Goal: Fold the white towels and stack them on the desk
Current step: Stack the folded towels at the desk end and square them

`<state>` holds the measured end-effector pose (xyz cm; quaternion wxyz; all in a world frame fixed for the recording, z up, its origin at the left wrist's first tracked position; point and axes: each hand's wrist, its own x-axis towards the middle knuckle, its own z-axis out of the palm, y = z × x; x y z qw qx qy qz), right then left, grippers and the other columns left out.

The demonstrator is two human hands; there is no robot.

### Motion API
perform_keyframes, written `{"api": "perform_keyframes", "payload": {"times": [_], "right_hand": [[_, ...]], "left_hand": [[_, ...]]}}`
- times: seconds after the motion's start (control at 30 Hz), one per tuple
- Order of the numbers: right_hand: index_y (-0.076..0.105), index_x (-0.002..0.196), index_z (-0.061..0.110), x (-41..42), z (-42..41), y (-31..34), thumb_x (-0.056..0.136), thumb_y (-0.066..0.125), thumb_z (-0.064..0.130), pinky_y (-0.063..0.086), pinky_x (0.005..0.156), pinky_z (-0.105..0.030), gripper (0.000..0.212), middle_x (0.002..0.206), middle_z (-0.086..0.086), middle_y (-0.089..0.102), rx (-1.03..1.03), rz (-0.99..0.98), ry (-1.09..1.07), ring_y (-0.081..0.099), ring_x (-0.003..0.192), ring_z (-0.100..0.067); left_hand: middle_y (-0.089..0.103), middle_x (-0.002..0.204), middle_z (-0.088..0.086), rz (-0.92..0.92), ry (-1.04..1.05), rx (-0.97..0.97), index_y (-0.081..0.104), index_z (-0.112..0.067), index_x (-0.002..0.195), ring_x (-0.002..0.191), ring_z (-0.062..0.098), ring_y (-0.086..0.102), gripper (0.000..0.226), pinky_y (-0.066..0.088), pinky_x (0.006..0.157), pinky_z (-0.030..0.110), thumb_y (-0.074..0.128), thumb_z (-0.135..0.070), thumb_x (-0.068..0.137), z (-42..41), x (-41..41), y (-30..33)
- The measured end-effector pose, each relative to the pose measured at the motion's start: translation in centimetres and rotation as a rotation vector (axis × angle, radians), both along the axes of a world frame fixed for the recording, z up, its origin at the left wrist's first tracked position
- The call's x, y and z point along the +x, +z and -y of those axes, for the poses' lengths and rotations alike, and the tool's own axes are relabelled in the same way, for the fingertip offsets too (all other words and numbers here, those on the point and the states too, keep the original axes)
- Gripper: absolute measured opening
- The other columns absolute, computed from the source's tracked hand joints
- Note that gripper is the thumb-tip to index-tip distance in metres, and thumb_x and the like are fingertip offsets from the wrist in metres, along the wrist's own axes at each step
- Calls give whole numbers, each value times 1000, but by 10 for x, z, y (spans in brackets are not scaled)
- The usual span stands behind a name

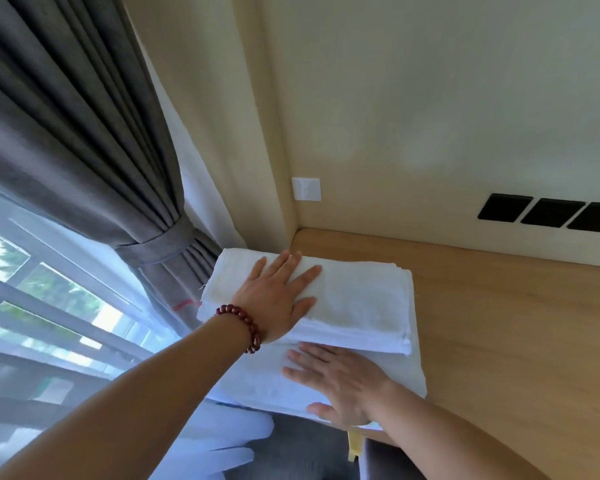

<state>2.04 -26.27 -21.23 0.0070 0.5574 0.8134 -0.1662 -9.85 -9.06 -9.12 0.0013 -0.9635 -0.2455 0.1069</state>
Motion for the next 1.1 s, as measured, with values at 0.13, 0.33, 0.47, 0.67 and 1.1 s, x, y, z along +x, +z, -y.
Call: {"api": "perform_keyframes", "payload": {"times": [0.13,0.33,0.47,0.67,1.1], "right_hand": [[-15,155,38,7,-12,-8,101,31,56,-15,123,-37,73,166,9,-18,-16,30,78,-24,150,-11],[2,161,29,6,-7,-31,96,41,55,-12,123,-35,80,169,1,-5,94,35,73,-12,154,-17],[15,161,25,5,-2,-55,92,48,52,16,125,-40,81,168,0,10,185,22,47,6,154,-19],[21,160,24,1,-1,-74,93,50,35,20,124,-42,74,168,-1,13,194,-38,47,11,155,-22],[12,160,31,-11,13,-33,99,34,49,-4,125,-46,68,169,4,4,86,-39,-79,-6,155,-19]], "left_hand": [[-12,167,-3,-24,23,4,-15,-46,153,153,18,-14,62,0,123,51,0,-66,96,-7,6,-12],[-10,167,-3,9,29,-11,-16,-48,152,153,17,-13,61,1,123,51,0,-68,96,-13,13,-18],[-10,167,-2,39,13,27,-17,-46,152,153,20,-13,61,1,123,51,2,-67,98,-3,2,-29],[-5,167,0,80,-3,42,-11,-45,154,154,23,-6,62,4,122,53,3,-67,98,-3,4,-37],[-18,165,-4,-46,48,-33,-19,-45,152,151,19,-19,63,-3,122,54,-2,-67,96,-1,6,-20]]}}
